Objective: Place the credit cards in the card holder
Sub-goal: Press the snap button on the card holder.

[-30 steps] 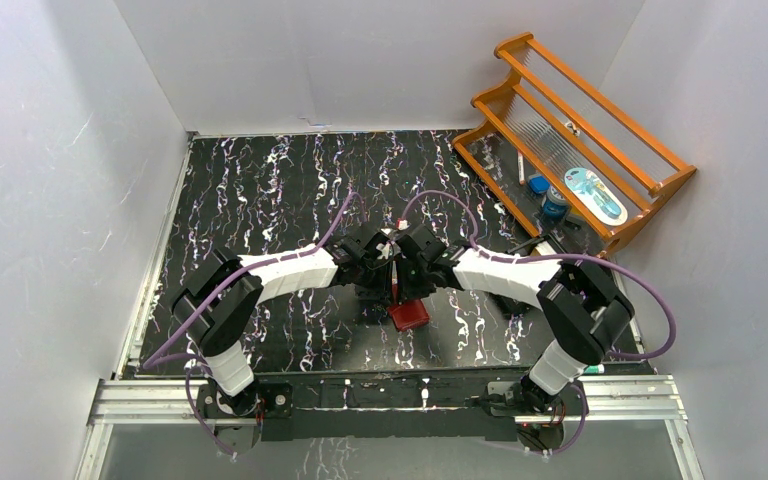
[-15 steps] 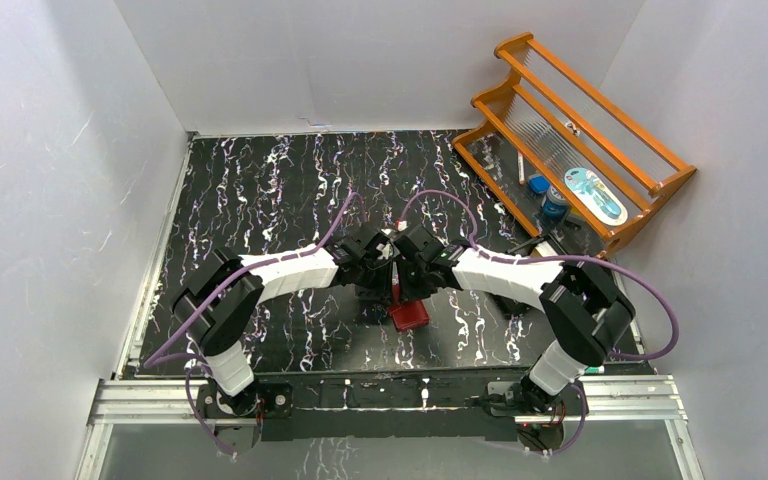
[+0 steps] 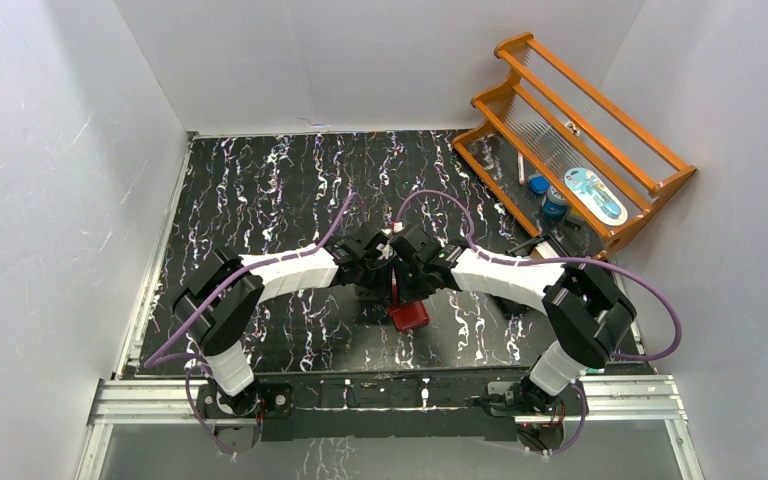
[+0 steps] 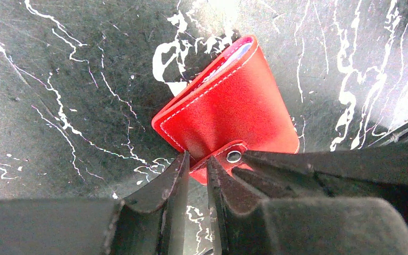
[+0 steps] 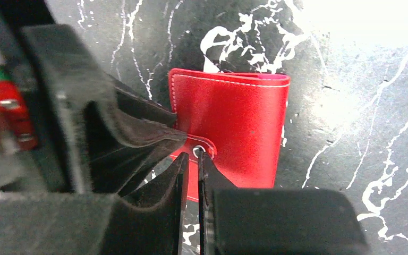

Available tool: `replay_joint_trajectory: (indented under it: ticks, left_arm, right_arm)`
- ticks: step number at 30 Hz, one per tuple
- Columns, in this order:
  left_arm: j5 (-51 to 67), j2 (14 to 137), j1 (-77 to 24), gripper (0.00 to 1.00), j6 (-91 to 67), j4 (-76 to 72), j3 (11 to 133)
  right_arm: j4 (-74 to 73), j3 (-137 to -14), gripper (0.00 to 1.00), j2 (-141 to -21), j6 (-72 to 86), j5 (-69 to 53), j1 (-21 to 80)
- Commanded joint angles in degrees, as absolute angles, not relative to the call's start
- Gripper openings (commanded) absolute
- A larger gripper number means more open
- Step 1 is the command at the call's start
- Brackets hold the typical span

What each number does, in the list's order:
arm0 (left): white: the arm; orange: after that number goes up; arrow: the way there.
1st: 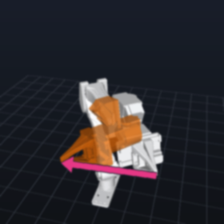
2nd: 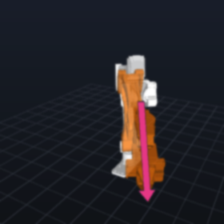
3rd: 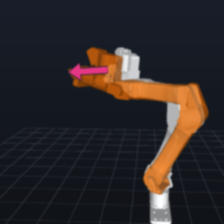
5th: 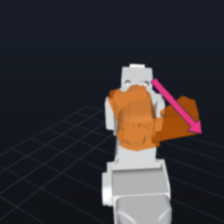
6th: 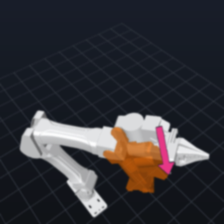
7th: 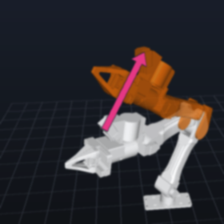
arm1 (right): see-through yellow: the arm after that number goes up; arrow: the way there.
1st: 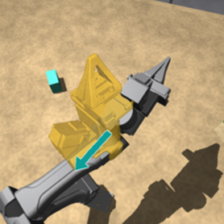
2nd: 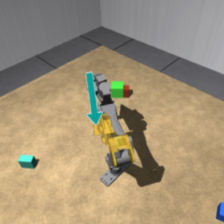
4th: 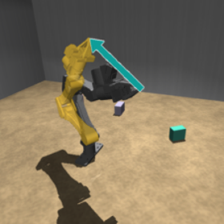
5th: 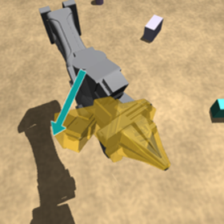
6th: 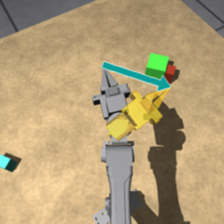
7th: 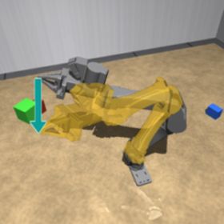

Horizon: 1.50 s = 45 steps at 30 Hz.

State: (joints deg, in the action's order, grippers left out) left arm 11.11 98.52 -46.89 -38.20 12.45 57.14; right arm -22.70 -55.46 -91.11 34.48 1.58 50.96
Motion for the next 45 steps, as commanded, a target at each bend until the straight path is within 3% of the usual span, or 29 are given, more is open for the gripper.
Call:
replay_joint_trajectory:
  ticks: [1,26,45]
  left_arm:
    - [10.28,98.7,-46.98,0.18,-38.17,13.89,58.53]
    - [10.63,97.3,-46.95,0.18,-38.76,13.18,57.92]
    - [13.93,95.82,-46.68,0.17,-43.42,10.59,55.95]
  right_arm:
    - [-22.75,-58.86,0.2,-89.84,34.08,2.77,51.85]
    - [-25.12,-57.4,0.17,-95.47,33.18,7.14,52.77]
    - [-23.36,-54.55,0.18,-91.9,32.81,5.89,53.68]
